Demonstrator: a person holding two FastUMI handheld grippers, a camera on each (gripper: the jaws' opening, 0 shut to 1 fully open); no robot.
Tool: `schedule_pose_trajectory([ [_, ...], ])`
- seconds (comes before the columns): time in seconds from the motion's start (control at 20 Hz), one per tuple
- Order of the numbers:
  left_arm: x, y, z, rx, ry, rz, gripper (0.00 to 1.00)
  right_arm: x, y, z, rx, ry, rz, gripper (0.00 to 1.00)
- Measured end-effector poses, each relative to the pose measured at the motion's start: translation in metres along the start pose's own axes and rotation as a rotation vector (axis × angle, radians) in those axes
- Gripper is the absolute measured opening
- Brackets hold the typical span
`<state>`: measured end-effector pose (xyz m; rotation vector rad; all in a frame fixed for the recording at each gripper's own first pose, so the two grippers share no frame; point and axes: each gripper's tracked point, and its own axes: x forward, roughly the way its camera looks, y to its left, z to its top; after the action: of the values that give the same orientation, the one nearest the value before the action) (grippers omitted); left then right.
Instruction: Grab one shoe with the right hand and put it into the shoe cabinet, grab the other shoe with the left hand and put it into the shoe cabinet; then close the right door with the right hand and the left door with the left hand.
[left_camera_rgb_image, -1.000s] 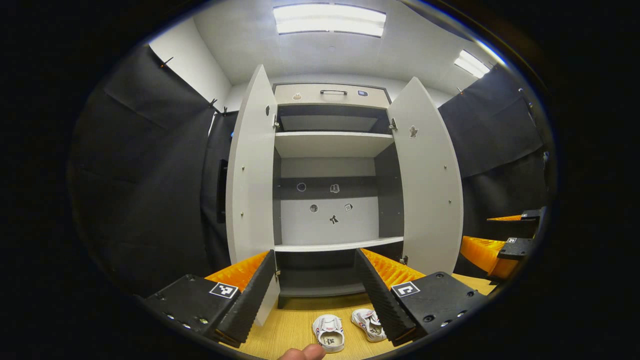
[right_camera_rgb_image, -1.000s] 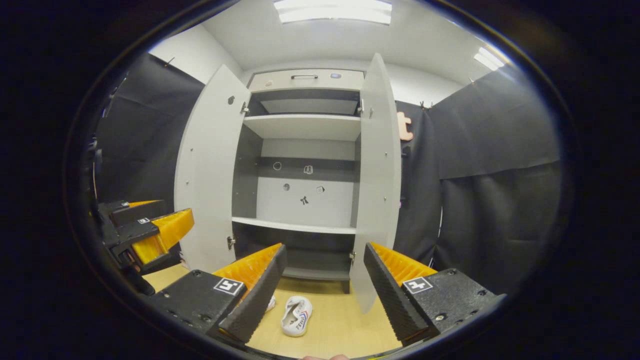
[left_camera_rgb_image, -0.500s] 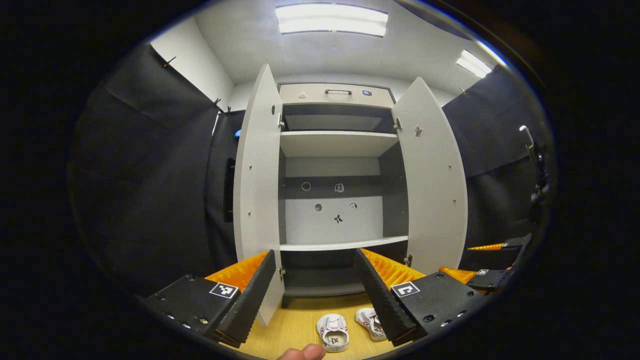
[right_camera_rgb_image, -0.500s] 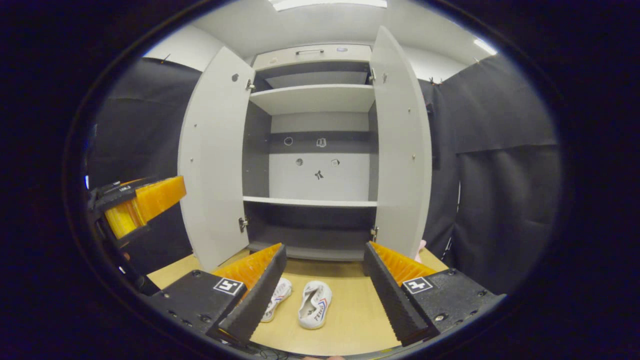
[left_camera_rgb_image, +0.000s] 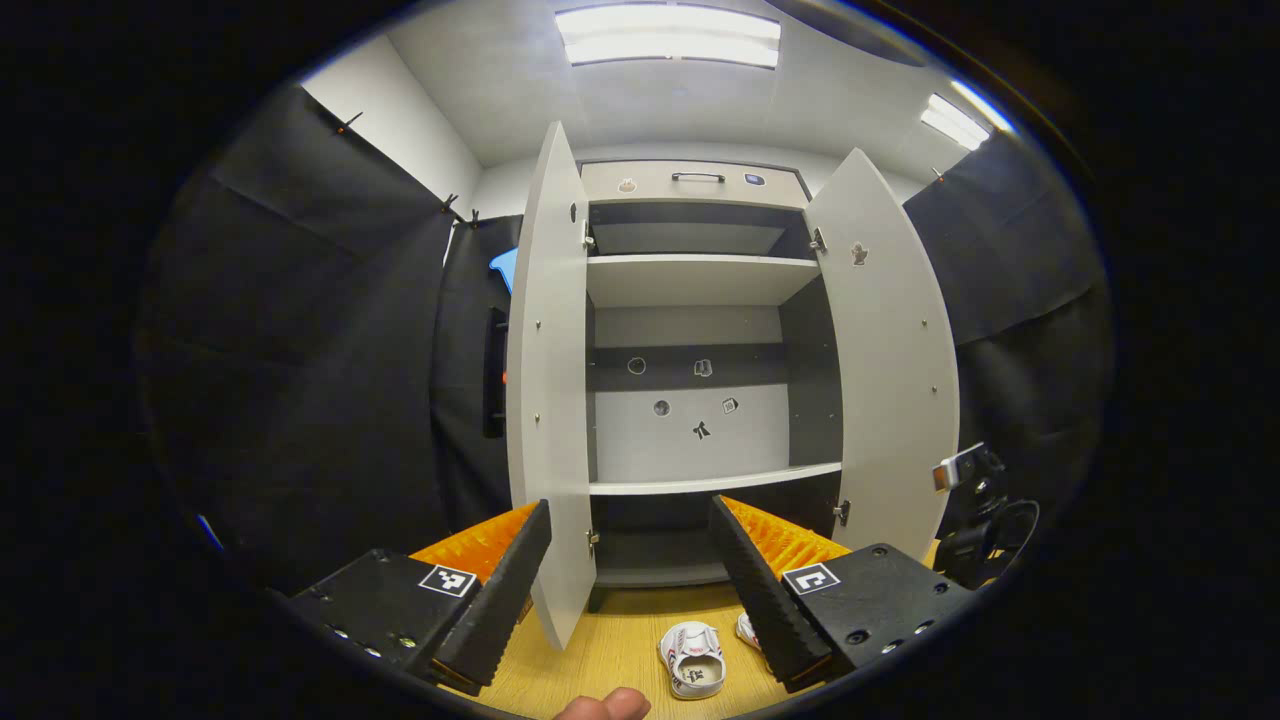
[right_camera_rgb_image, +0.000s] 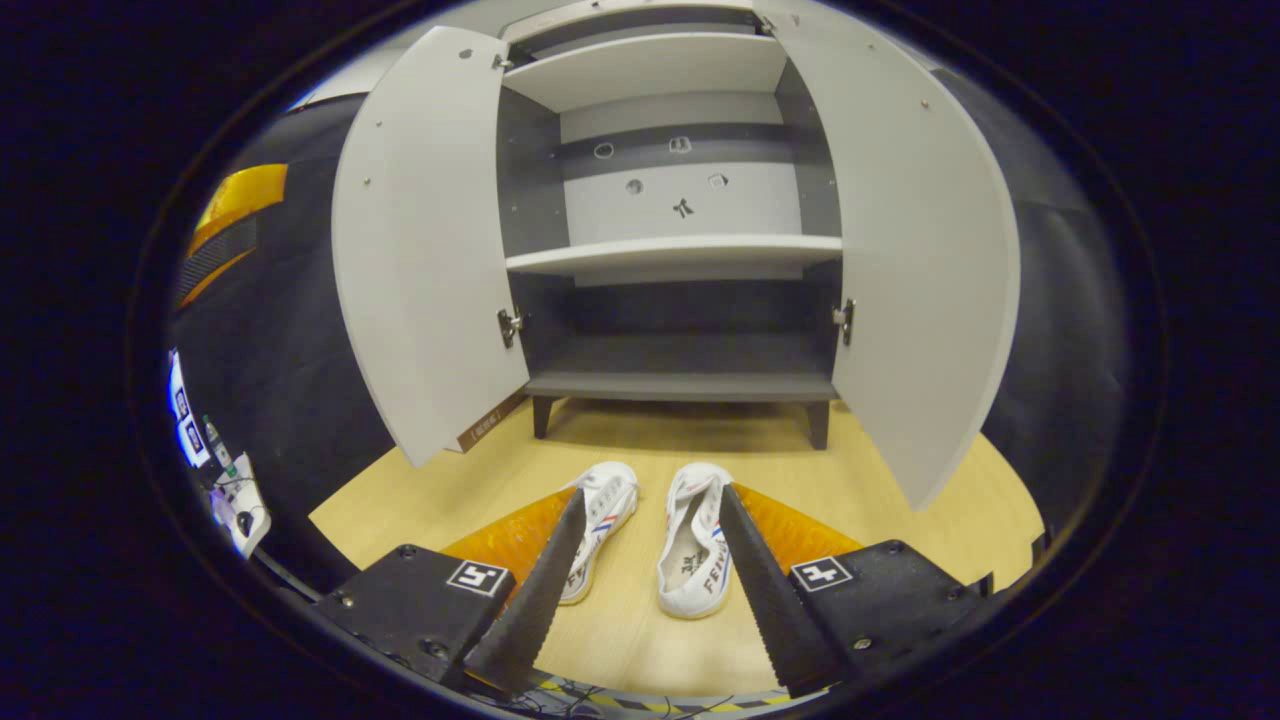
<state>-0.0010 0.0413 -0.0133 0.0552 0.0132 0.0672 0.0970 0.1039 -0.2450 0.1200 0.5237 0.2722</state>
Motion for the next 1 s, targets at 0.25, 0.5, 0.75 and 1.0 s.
schedule_pose_trajectory([
  [0.25,0.003,0.016,-0.008,-0.002,0.016,0.018,0.95,0.054,-0.01,-0.047,0.03,0.155,-0.027,0.78],
  [0.5,0.009,0.033,-0.015,-0.011,0.026,0.041,0.95,0.085,-0.02,-0.066,0.023,0.23,-0.056,0.58],
  [0.75,0.019,0.039,-0.025,-0.02,0.044,0.04,0.95,0.117,-0.028,-0.081,0.045,0.29,-0.077,0.57],
  [1.0,0.026,0.04,-0.035,-0.028,0.066,0.037,0.95,0.148,-0.029,-0.087,0.057,0.334,-0.096,0.33],
])
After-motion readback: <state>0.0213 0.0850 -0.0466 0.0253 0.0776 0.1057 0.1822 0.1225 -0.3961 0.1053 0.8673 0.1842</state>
